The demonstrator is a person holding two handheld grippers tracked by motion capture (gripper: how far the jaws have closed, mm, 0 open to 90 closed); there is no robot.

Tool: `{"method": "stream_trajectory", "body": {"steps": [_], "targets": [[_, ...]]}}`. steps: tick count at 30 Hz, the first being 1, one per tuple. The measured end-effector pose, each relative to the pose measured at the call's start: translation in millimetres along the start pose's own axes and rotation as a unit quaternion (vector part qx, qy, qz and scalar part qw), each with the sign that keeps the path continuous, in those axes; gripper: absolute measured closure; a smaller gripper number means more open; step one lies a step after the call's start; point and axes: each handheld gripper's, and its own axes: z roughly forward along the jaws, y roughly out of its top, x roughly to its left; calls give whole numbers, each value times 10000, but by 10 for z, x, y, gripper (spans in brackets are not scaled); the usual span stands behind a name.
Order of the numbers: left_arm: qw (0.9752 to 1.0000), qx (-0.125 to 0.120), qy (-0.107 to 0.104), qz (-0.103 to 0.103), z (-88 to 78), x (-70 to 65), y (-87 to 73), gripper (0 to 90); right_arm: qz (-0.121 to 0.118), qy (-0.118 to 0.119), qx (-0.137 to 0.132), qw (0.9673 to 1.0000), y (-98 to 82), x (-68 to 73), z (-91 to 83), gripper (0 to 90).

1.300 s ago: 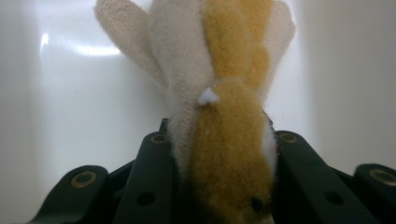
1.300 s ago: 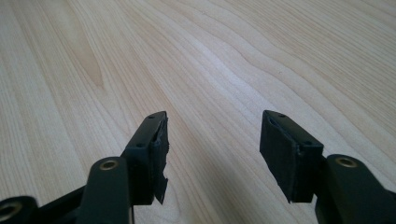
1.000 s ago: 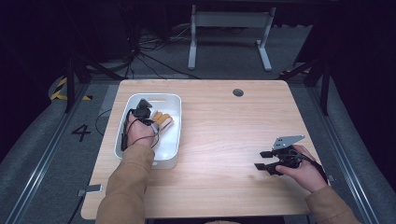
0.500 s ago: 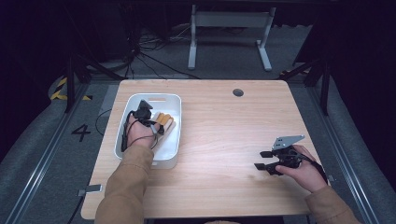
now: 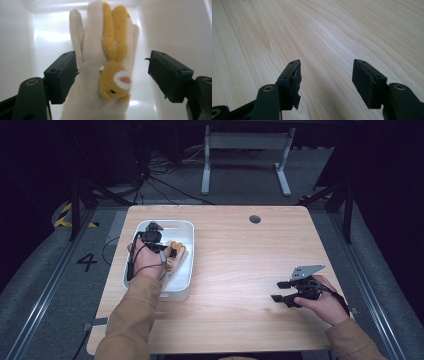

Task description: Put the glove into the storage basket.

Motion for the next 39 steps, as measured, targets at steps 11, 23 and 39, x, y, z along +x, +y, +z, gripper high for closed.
{"method": "stream_trajectory", "body": {"steps": [11, 23, 39], "targets": [[9973, -243, -297, 623, -380, -307, -143, 277, 12, -42, 25, 10000, 10, -19, 21, 411], [9838, -416, -878, 1504, -638, -695, -316, 273, 114, -98, 20, 9999, -45, -48, -15, 411], [9534, -691, -1389, 2586, -541, -930, -499, 279, 159, -120, 34, 9998, -93, -56, -26, 408]]}}
